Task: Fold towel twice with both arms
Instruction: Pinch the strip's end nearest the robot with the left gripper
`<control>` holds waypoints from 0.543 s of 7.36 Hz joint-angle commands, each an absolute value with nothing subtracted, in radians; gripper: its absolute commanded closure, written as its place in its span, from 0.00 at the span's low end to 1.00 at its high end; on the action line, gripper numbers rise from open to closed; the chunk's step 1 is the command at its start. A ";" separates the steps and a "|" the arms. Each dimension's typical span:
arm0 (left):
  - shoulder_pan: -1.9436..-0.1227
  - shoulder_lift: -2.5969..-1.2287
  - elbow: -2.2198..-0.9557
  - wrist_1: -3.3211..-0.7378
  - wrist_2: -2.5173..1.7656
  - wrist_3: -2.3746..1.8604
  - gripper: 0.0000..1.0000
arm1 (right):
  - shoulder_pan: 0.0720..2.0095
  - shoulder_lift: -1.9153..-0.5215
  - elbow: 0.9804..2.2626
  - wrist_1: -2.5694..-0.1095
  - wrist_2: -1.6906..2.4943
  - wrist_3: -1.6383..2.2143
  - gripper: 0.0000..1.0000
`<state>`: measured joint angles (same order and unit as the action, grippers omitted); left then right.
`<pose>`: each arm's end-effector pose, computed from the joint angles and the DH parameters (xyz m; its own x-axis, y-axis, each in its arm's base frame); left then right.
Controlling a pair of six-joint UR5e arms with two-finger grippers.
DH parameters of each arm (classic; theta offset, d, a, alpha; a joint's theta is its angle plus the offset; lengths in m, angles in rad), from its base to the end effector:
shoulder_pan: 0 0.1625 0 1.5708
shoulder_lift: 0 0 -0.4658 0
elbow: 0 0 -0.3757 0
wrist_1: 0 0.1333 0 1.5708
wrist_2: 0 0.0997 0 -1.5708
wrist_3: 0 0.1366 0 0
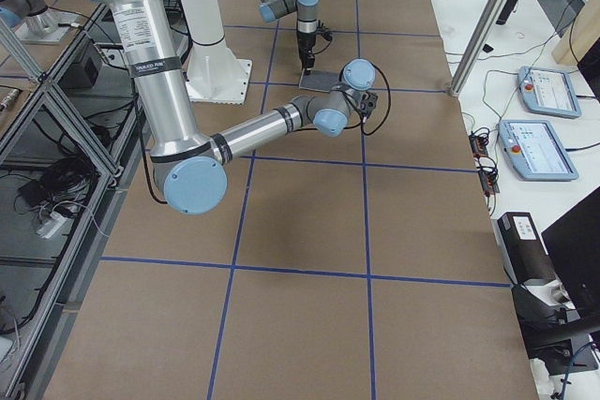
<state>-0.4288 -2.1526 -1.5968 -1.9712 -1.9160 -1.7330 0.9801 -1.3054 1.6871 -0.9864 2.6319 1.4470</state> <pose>0.6243 -0.3812 0.3213 0.4576 -0.3763 -0.8056 0.2075 0.9262 -0.3147 -0.3127 -0.4915 0.4279 0.3149 0.3614 0.8777 0.0338 0.9198 -0.3909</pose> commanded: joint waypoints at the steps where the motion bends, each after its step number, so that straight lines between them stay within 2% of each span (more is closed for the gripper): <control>1: -0.426 -2.152 -1.597 -1.970 -1.916 -1.733 0.65 | 0.980 -1.305 1.686 -0.986 2.631 1.447 0.00; 3: -0.425 -2.154 -1.600 -1.970 -1.916 -1.735 0.94 | 0.980 -1.307 1.684 -0.986 2.631 1.447 0.00; 4: -0.425 -2.154 -1.606 -1.970 -1.917 -1.759 1.00 | 0.980 -1.307 1.684 -0.986 2.631 1.445 0.00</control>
<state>-0.4255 -2.1531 -1.6007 -1.9697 -1.9162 -1.7402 0.9802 -1.3067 1.6846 -0.9864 2.6308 1.4463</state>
